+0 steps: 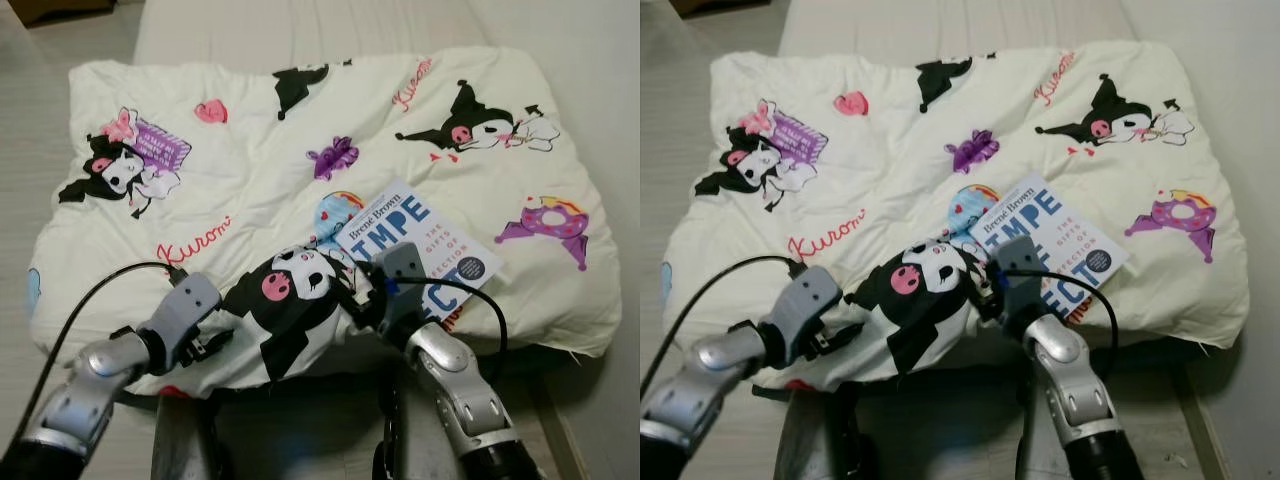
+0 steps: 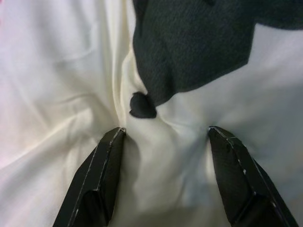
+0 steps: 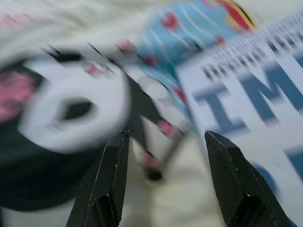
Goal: Clean up the room
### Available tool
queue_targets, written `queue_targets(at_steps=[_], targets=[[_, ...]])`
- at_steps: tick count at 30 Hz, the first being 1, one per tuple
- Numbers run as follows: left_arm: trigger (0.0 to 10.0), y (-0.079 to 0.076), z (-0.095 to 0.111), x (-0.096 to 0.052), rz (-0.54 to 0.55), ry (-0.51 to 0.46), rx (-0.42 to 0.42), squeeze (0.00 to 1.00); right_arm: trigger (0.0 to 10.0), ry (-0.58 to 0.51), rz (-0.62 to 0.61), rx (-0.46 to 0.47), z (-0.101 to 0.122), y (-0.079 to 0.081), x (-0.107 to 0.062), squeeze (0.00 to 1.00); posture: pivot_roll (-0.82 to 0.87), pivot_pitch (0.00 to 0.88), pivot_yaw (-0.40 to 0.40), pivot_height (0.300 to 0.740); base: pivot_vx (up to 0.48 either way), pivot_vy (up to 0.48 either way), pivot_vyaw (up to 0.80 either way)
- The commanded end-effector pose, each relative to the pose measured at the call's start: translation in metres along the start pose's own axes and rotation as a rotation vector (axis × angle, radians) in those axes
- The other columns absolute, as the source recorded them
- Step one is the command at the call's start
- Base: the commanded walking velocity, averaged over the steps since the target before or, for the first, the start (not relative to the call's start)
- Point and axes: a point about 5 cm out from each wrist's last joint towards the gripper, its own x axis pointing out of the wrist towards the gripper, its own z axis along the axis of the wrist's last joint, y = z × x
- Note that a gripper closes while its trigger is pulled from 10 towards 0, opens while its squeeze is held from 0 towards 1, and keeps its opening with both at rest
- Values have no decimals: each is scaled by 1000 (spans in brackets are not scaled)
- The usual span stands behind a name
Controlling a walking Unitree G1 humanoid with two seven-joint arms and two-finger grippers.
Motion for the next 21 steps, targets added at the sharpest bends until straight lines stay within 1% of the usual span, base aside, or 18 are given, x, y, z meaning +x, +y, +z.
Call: queue_targets(at_steps=[1,2,3,5,6,7,8,9,11,12,13,14,15,16,17,18,19,21], targets=[[10000,-6,-15,-3,12,61,61,0,10000,27,-7,-30,-9,4,-2,0,32,392,13,527,0,0,0],[10000,-4,-23,-4,51,110,127,0,10000,35,-9,-58,-10,4,-2,0,29,393,12,527,0,0,0],[10000,-4,-23,-4,51,110,127,0,10000,35,-9,-58,-10,4,-2,0,29,393,12,527,0,0,0],[10000,6,-41,-10,110,211,248,0,10000,59,1,-157,-14,4,-1,0,28,391,13,527,0,0,0],[10000,6,-41,-10,110,211,248,0,10000,59,1,-157,-14,4,-1,0,28,391,13,527,0,0,0],[10000,18,-54,-19,160,293,337,0,10000,83,6,-250,-21,5,-1,0,29,394,15,527,0,0,0],[10000,18,-54,-19,160,293,337,0,10000,83,6,-250,-21,5,-1,0,29,394,15,527,0,0,0],[10000,24,-61,-26,190,331,368,0,10000,98,-9,-286,-26,2,-2,0,29,394,15,527,0,0,0],[10000,29,-67,-32,211,364,391,0,10000,115,-27,-313,-29,-1,-2,0,29,394,15,527,0,0,0],[10000,29,-67,-32,211,364,391,0,10000,115,-27,-313,-29,-1,-2,0,29,394,15,527,0,0,0],[10000,36,-74,-41,227,407,435,0,10000,139,-56,-335,-34,-7,-4,0,35,396,16,527,0,0,0],[10000,36,-74,-41,227,407,435,0,10000,139,-56,-335,-34,-7,-4,0,35,396,16,527,0,0,0],[10000,46,-83,-55,252,470,475,0,10000,166,-95,-357,-37,-16,-7,0,36,398,15,527,0,0,0],[10000,46,-83,-55,252,470,475,0,10000,166,-95,-357,-37,-16,-7,0,36,398,15,527,0,0,0],[10000,55,-88,-65,271,500,502,0,10000,180,-132,-358,-39,-25,-9,0,39,400,14,527,0,0,0],[10000,55,-88,-65,271,500,502,0,10000,180,-132,-358,-39,-25,-9,0,39,400,14,527,0,0,0],[10000,60,-90,-71,287,513,516,0,10000,183,-159,-350,-39,-31,-10,0,43,400,12,527,0,0,0],[10000,61,-90,-72,286,505,524,0,10000,174,-176,-333,-37,-35,-10,0,44,400,12,527,0,0,0]])
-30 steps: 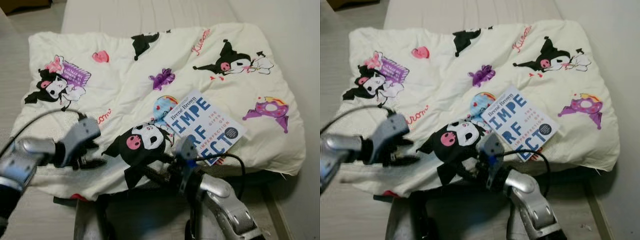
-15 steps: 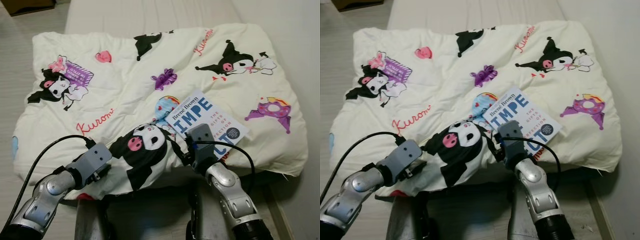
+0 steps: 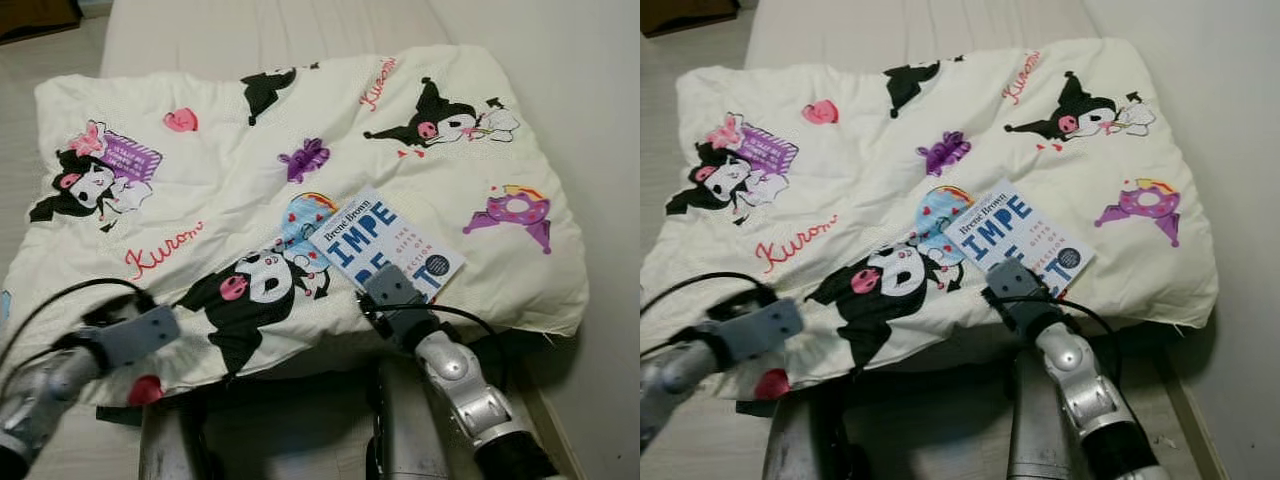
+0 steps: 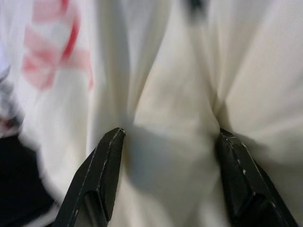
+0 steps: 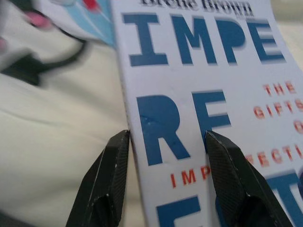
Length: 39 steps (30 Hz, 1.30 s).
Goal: Clean up the room
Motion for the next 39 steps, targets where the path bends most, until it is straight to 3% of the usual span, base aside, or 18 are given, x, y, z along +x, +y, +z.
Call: queue_targets(at_steps=[1,2,4,6,9,12,13,15,16,17,19,22,24,25,27,32,39], targets=[[10000,-11,-31,-12,-51,128,33,0,10000,62,-28,31,-15,-3,-5,0,44,400,12,527,0,0,0],[10000,-11,-27,-12,-46,105,37,0,10000,37,-39,70,-11,-5,-4,0,44,400,12,527,0,0,0],[10000,-10,7,-7,-50,-85,-201,0,10000,-60,-69,276,5,-11,-1,0,45,403,15,527,0,0,0],[10000,-8,37,-8,-74,-256,-358,0,10000,-133,-74,397,15,-14,0,0,47,403,17,527,0,0,0],[10000,-8,46,-8,-83,-306,-396,0,10000,-152,-73,417,18,-15,1,0,47,403,17,527,0,0,0],[10000,2,89,-17,-120,-526,-578,0,10000,-190,-11,518,25,-7,1,0,40,402,21,527,0,0,0],[10000,2,89,-17,-120,-526,-578,0,10000,-190,-11,518,25,-7,1,0,40,402,21,527,0,0,0],[10000,13,111,-23,-122,-636,-653,0,10000,-216,37,637,32,-1,0,0,40,402,21,527,0,0,0],[10000,13,111,-23,-122,-636,-653,0,10000,-216,37,637,32,-1,0,0,40,402,21,527,0,0,0],[10000,17,118,-25,-120,-672,-673,0,10000,-225,46,710,35,0,-1,0,40,402,21,527,0,0,0],[10000,26,135,-30,-121,-747,-703,0,10000,-219,-8,794,35,-5,-1,0,45,399,19,527,0,0,0],[10000,29,145,-33,-121,-788,-718,0,10000,-193,-106,842,27,-16,-1,0,49,397,19,527,0,0,0],[10000,28,153,-35,-126,-800,-753,0,10000,-137,-253,951,10,-36,-3,0,50,396,20,527,0,0,0],[10000,28,153,-35,-126,-800,-753,0,10000,-137,-253,951,10,-36,-3,0,50,396,20,527,0,0,0],[10000,19,158,-37,-155,-786,-789,0,10000,-82,-340,1051,-9,-51,-7,0,52,394,26,527,0,0,0],[10000,3,167,-42,-210,-767,-842,0,10000,-14,-362,1166,-29,-63,-19,0,52,395,26,527,0,0,0],[10000,-2,179,-47,-278,-783,-899,0,10000,12,-386,1298,-42,-75,-33,0,55,402,30,527,0,0,0]])
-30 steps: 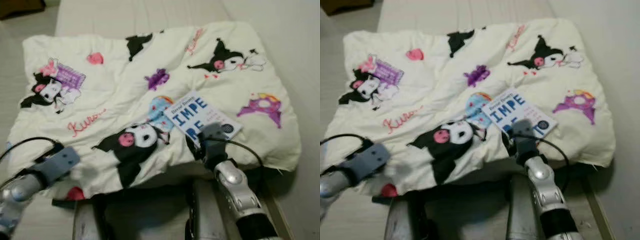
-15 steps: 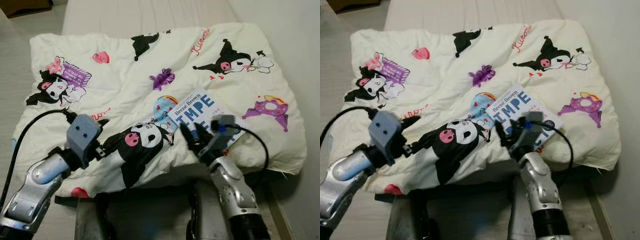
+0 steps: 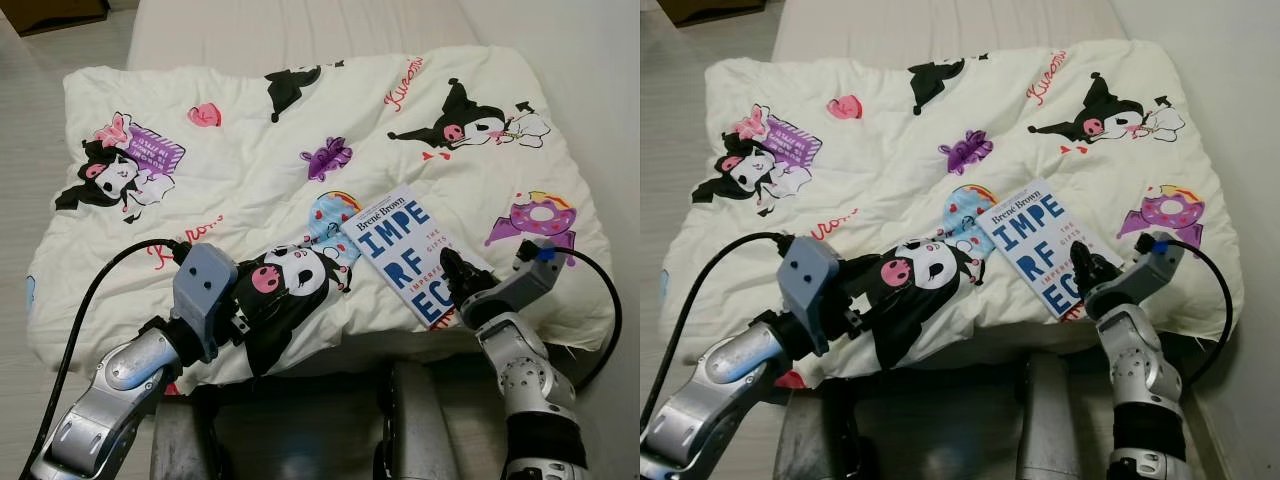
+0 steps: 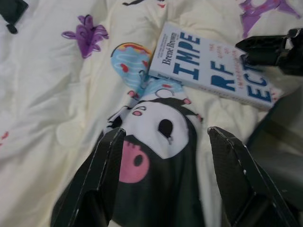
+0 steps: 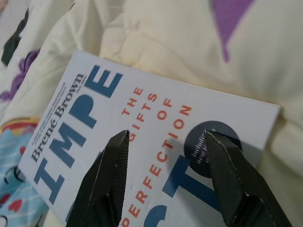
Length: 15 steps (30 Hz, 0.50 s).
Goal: Clean up the room
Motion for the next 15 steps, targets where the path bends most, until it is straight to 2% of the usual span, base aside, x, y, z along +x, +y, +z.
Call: queue_targets(at_steps=[1,6,8,12,13,15], targets=[[10000,-9,-4,-3,-38,26,-67,0,10000,85,-66,77,-10,-22,-11,0,54,402,29,527,0,0,0],[10000,-12,-2,-5,-65,25,-89,0,10000,152,-41,108,-10,-25,-19,0,56,402,29,527,0,0,0],[10000,-12,1,-7,-76,26,-91,0,10000,196,-19,108,-9,-27,-28,0,62,397,27,527,0,0,0],[10000,-11,1,-8,-75,27,-85,0,10000,208,1,103,-7,-27,-32,0,63,395,26,527,0,0,0],[10000,-8,2,-9,-68,34,-73,0,10000,239,51,40,-4,-24,-42,0,66,390,25,527,0,0,0],[10000,-7,1,-9,-66,37,-68,0,10000,253,72,11,-2,-23,-46,0,67,387,24,527,0,0,0]])
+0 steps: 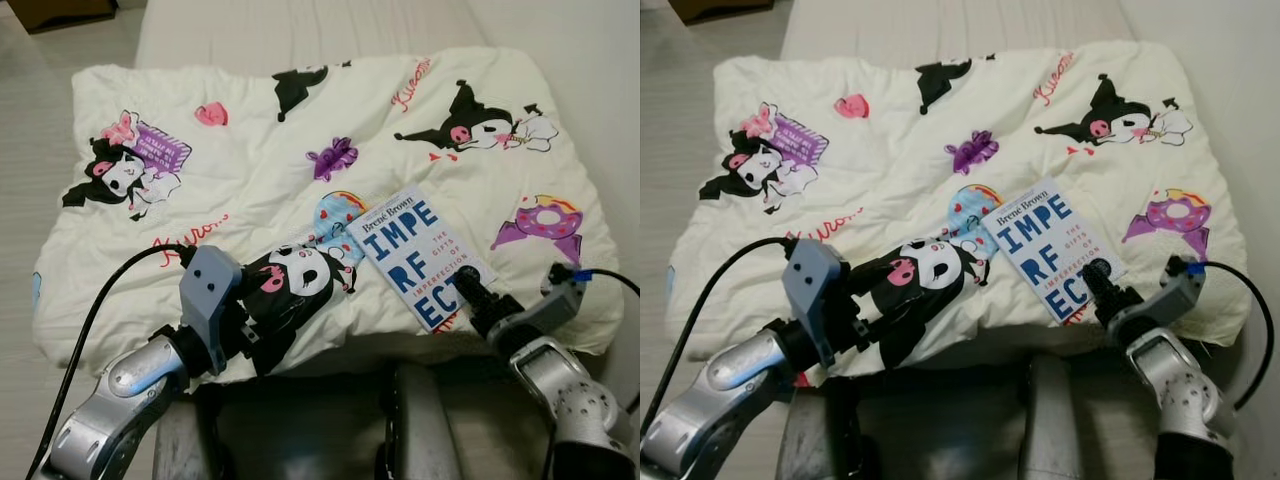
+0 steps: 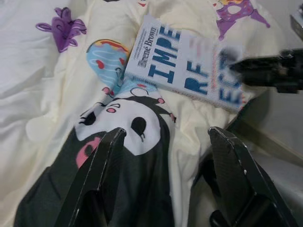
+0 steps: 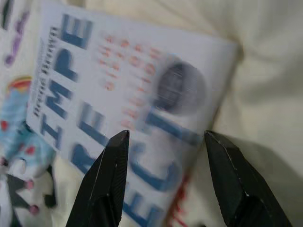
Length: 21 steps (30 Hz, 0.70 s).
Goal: Clean up the room
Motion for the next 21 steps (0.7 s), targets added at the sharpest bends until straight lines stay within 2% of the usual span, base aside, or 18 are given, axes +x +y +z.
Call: queue_targets(at_steps=[1,4,8,10,11,14,21], targets=[[10000,2,-2,-5,2,29,4,0,10000,46,20,-18,-6,0,-6,0,67,387,24,527,0,0,0],[10000,2,-3,-7,-8,39,0,0,10000,65,39,-44,-3,-1,-14,0,62,383,24,527,0,0,0],[10000,1,-3,-8,-22,40,-21,0,10000,78,49,-16,-2,-2,-19,0,57,380,25,527,0,0,0],[10000,-5,-3,-8,-52,28,-76,0,10000,99,87,42,-9,3,-20,0,54,378,27,527,0,0,0],[10000,-5,-3,-8,-52,28,-76,0,10000,99,87,42,-9,3,-20,0,54,378,27,527,0,0,0],[10000,-17,-4,-7,-117,25,-145,0,10000,146,185,165,-26,18,-21,0,54,373,27,527,0,0,0],[10000,-16,-4,-9,-117,33,-144,0,10000,189,191,182,-40,21,-23,0,59,371,26,527,0,0,0]])
